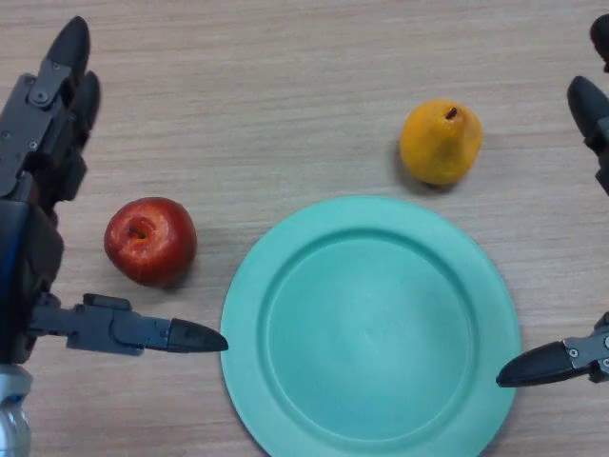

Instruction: Pick up the red apple and place it on the plate

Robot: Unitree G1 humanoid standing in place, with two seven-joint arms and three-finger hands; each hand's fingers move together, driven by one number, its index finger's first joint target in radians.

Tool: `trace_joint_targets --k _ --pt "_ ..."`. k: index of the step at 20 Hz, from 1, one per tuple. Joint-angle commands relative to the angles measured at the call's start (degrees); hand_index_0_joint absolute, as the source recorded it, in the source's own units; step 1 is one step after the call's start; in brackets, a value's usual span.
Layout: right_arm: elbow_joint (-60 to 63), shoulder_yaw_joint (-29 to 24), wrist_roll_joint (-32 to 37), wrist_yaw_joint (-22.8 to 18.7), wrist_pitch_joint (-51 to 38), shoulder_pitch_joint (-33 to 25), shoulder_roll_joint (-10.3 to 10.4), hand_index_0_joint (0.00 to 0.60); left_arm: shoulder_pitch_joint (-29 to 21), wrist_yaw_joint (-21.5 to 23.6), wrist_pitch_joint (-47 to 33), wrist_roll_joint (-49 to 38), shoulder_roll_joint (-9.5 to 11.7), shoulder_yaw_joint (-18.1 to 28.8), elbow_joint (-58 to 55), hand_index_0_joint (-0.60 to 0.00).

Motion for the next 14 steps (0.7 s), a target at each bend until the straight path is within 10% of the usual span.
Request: trace_joint_targets --k 1,14 --pt "-2.3 -1.68 0.21 -0.94 -8.58 -1.01 -0.99 0.0 -1.03 -0.38 -4.76 -3.13 1.11 3.2 -3.37 0.0" --pt "-1.37 -0.91 2.8 -4.14 -7.79 -1.27 -0.77 0.0 -4.29 -2.26 -15.76 -0.47 4.05 6.28 16.21 0.0"
